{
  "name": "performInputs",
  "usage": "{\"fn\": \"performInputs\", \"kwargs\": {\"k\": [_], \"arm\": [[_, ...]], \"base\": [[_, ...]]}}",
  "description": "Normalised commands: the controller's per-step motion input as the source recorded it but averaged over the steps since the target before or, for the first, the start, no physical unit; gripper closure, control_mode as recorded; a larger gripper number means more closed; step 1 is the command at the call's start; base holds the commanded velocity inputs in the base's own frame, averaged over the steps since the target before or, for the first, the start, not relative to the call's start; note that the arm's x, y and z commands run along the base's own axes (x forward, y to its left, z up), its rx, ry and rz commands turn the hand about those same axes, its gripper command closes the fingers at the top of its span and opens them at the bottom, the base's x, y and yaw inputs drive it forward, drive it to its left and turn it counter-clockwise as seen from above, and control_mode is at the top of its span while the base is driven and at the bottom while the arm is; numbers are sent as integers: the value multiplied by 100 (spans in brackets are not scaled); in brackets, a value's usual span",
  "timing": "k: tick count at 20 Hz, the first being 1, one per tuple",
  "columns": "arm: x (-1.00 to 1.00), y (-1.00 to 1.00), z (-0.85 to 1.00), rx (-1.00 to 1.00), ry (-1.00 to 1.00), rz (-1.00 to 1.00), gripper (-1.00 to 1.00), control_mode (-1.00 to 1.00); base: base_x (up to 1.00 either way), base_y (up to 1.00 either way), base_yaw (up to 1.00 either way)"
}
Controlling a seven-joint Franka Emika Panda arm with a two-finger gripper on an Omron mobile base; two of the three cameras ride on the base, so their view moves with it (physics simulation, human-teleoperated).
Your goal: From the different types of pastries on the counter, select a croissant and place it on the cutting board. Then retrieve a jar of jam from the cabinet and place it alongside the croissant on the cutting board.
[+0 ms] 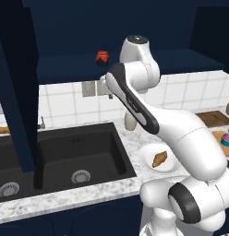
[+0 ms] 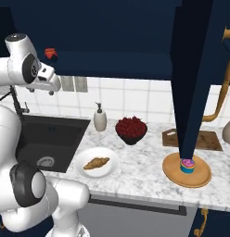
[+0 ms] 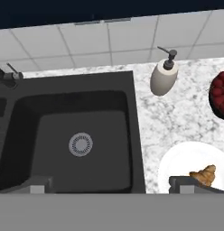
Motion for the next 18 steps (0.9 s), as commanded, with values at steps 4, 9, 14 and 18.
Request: {"fn": "performInputs", "kwargs": {"k": [4,9,14,18], "arm": [[19,18,86,-1,-5,20,-100,-100],[9,7,58,-5,-8,20,-100,-100],[23,25,42,-16,-36,2,-100,-100],[28,11,34,-9,-24,0,-100,-100]], "base": [[0,0,0],[0,0,0],[0,0,0],[0,0,0]]}}
